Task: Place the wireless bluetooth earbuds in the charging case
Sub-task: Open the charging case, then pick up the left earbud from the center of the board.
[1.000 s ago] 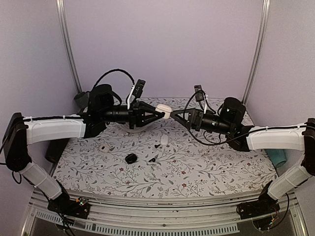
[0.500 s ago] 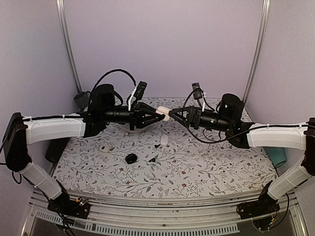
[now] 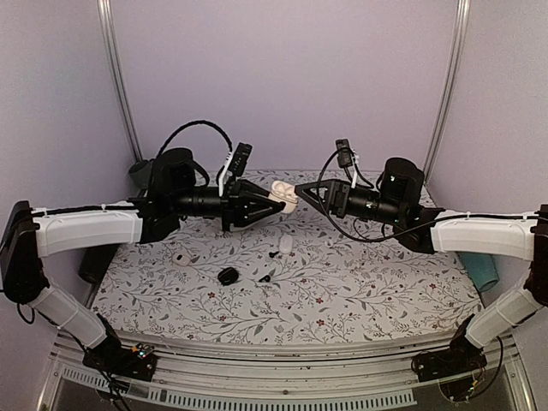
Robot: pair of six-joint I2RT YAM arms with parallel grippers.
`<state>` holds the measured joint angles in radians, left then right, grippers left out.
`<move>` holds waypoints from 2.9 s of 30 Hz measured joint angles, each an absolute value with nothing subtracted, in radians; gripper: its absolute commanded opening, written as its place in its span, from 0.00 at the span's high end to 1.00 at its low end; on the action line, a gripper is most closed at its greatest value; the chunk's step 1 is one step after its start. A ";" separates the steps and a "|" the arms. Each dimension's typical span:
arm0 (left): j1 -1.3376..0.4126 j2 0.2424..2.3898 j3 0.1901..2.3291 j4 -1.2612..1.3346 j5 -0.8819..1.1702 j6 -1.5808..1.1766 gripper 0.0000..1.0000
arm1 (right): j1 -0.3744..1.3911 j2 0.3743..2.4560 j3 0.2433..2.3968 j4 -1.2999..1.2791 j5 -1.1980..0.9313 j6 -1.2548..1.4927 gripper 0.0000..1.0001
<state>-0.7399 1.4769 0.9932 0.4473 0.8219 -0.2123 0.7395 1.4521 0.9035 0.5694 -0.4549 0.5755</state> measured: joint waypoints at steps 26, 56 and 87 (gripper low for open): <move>-0.753 1.349 0.717 0.783 0.484 -0.193 1.00 | 0.727 1.267 0.882 0.160 -0.223 0.538 0.19; -0.755 1.273 0.633 0.892 0.462 -0.213 1.00 | 0.600 1.536 0.822 -0.328 0.069 0.870 0.45; -0.755 1.250 0.633 0.844 0.460 -0.194 1.00 | 0.588 1.728 0.897 -0.194 -0.006 0.986 0.55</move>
